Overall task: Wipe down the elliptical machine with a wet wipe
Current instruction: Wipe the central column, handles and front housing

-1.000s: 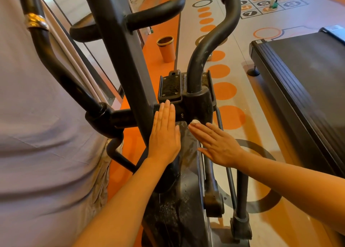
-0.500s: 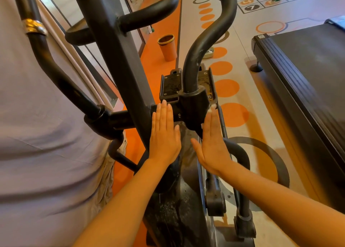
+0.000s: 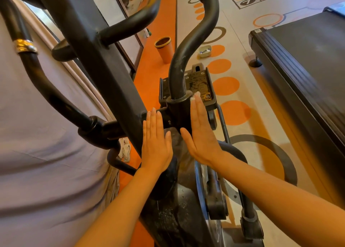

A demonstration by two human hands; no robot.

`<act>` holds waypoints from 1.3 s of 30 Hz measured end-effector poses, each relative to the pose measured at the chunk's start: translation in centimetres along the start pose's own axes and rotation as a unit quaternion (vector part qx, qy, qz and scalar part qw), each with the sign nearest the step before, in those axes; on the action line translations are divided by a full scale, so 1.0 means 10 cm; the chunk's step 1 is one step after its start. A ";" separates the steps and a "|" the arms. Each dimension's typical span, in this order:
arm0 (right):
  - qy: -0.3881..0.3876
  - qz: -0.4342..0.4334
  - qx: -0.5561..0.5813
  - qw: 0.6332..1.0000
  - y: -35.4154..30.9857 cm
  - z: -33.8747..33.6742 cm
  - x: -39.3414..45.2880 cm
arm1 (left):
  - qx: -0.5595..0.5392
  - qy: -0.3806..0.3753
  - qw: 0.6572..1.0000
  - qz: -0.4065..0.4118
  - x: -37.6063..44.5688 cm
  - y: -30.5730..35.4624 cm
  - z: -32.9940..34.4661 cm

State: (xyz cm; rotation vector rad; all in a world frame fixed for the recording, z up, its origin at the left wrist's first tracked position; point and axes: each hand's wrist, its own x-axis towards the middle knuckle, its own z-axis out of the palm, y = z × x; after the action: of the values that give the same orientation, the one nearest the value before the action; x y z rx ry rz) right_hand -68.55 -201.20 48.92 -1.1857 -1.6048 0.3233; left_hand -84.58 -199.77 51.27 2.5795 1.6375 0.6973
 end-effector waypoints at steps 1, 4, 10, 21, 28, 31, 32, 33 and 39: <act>-0.009 0.018 0.027 0.999 0.04 0.02 -0.12 | -0.001 -0.001 1.000 -0.003 0.00 0.01 0.00; -0.039 0.089 0.109 0.989 0.14 0.08 -0.42 | 0.008 -0.002 1.000 -0.015 0.00 0.02 0.01; -0.005 0.059 0.138 0.989 0.10 -0.02 -0.08 | 0.009 0.007 1.000 -0.026 0.01 0.06 0.01; -0.031 -0.154 -0.060 0.986 0.21 -0.23 0.20 | 0.018 0.017 0.999 -0.045 0.01 0.10 0.01; -0.158 -0.341 -0.232 0.897 0.18 -0.58 0.91 | 0.010 0.008 0.998 -0.054 0.02 0.12 0.01; -0.198 -0.399 -0.297 0.844 0.15 -0.73 1.26 | 0.006 0.000 0.998 -0.058 0.02 0.11 0.00; -0.193 -0.402 -0.315 0.838 0.13 -0.78 1.38 | 0.007 0.000 0.998 -0.058 0.02 0.11 -0.01; -0.176 -0.388 -0.331 0.842 0.11 -0.82 1.49 | 0.007 0.001 0.998 -0.058 0.02 0.10 -0.01; -0.092 -0.246 -0.316 0.912 0.04 -0.84 1.66 | -0.013 0.000 0.997 -0.070 0.02 0.14 -0.04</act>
State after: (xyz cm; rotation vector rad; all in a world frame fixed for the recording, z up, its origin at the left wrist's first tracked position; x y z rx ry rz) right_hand -60.27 -190.49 61.62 -1.1760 -2.1967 -0.4628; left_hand -83.40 -200.31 52.05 2.4194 1.7749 0.7054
